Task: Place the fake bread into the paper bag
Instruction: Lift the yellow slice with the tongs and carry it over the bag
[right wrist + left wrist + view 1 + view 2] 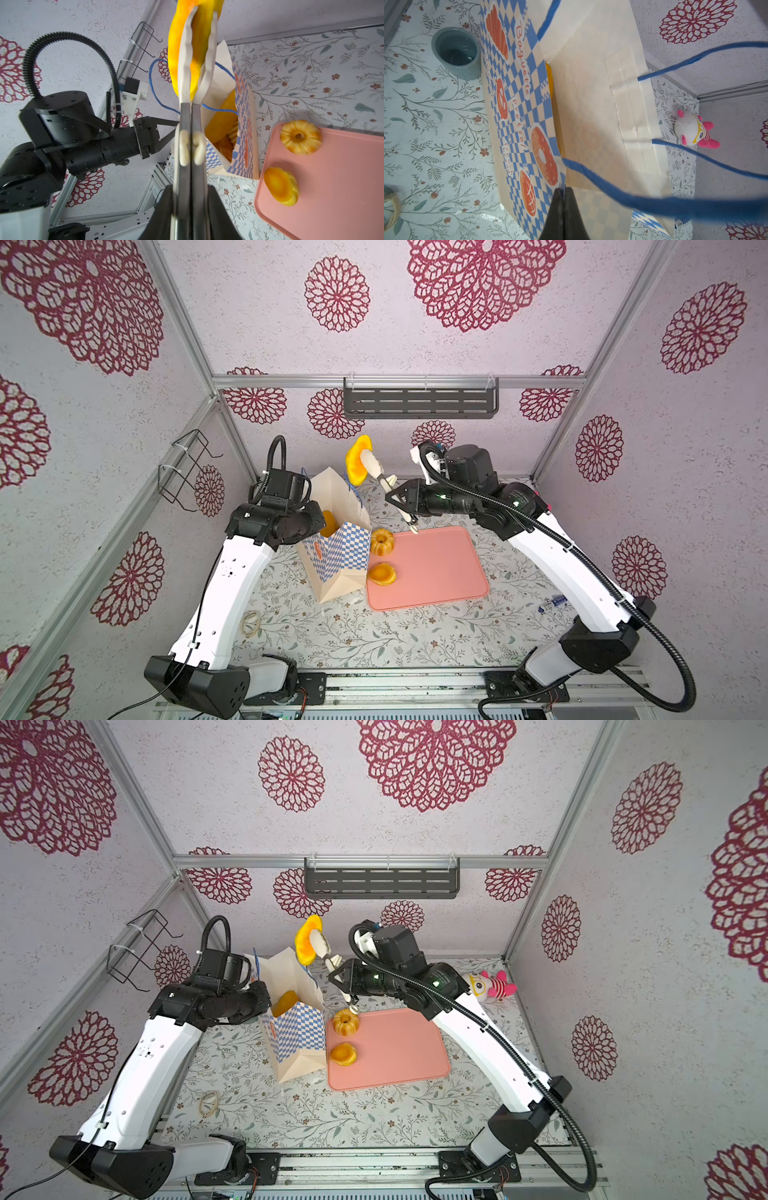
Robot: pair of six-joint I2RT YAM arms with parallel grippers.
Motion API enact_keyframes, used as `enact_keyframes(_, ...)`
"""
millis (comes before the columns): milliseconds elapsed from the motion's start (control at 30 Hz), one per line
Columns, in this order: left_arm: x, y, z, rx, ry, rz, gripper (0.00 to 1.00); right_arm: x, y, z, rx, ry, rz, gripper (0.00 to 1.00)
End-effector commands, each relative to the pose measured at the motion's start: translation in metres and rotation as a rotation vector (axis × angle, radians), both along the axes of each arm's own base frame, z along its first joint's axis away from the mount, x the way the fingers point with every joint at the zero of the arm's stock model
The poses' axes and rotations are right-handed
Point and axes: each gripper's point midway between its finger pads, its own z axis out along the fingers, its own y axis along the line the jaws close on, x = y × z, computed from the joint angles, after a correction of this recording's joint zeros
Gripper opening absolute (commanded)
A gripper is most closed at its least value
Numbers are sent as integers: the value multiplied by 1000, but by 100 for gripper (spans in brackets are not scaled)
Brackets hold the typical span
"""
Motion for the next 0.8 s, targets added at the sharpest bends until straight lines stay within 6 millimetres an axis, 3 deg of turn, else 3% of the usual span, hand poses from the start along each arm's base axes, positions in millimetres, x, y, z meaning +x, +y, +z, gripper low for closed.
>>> enact_keyframes(0,-2,4,11,-7,-51,18,0,-6,6,37,60,-98,31,0)
enact_keyframes(167,-4,6,12,-3,-57,26,0,-7,20,28,36,-90,56,0)
enact_keyframes(600,1,6,13,-4,-63,34,0,-4,23,4,-50,-72,64,0)
enact_keyframes(767,3,5,11,-3,-59,32,0,-3,24,-25,-153,-28,84,0)
